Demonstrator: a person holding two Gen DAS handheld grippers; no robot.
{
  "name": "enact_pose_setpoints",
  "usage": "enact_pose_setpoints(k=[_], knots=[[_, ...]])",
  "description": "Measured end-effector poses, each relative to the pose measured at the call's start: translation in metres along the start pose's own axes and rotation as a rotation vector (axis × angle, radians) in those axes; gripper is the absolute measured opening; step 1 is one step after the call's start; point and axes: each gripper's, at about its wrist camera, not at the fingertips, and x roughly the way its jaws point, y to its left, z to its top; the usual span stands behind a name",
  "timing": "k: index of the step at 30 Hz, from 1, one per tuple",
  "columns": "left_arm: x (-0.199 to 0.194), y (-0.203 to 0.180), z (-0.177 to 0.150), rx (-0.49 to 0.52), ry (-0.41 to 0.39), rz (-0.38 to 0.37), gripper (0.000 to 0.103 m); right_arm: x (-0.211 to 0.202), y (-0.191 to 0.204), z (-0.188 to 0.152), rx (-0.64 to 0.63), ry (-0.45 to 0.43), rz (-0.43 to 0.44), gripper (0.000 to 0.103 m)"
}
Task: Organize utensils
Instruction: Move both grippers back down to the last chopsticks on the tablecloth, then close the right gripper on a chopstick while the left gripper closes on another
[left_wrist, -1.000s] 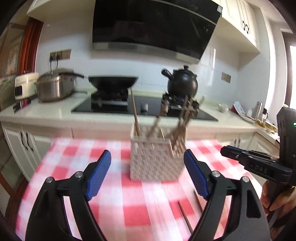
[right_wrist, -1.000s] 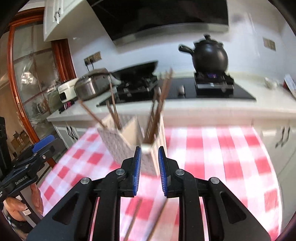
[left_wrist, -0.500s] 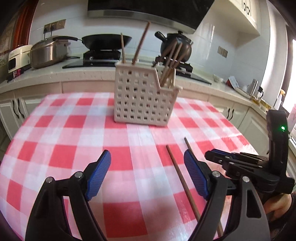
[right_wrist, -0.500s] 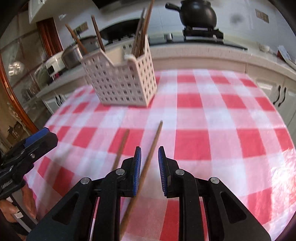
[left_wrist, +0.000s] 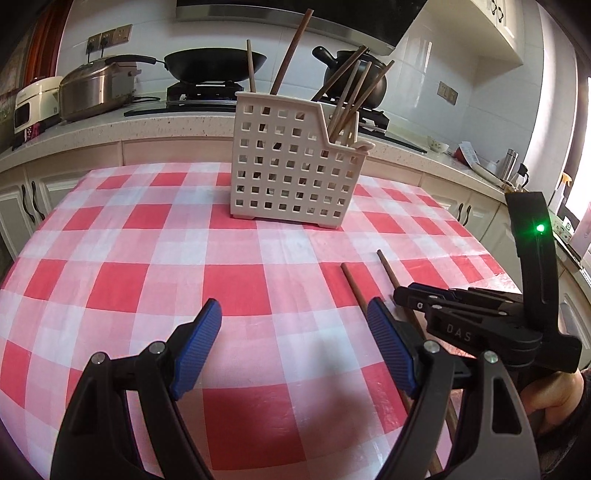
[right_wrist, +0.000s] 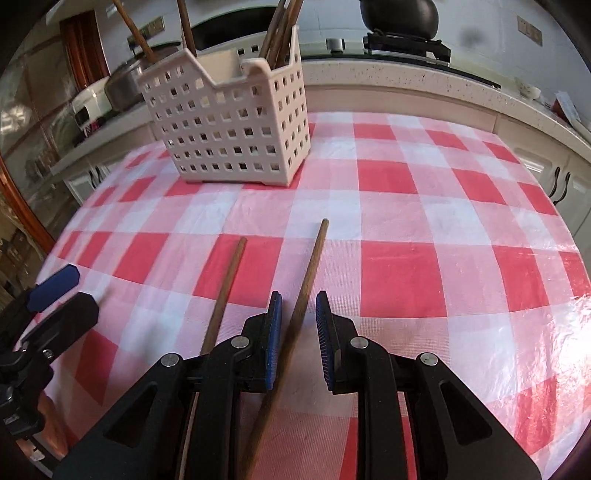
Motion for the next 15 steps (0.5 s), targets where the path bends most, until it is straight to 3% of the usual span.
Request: enact_pose_setpoints(k=[5,7,9,15], knots=[[0.002,-0.001,0.0,0.002,0.013,-0.004,0.078,0.003,0.011,-0.001,-0.057,0.007,-0.074,0.02],[0.003,-0.003,-0.001,0.009,0.017,-0.002,0.078,0.003,0.015,-0.001,-0.077,0.006,-0.094,0.014],[0.004,-0.006,-0.001,0.015,0.024,-0.001,0.078,0.002,0.012,-0.002,-0.063,0.005,-0.078,0.008],[0.013,-0.02,-0.002,0.039,0.057,-0.003,0.078,-0.011,-0.004,-0.008,0.004,-0.03,0.002,0.007]])
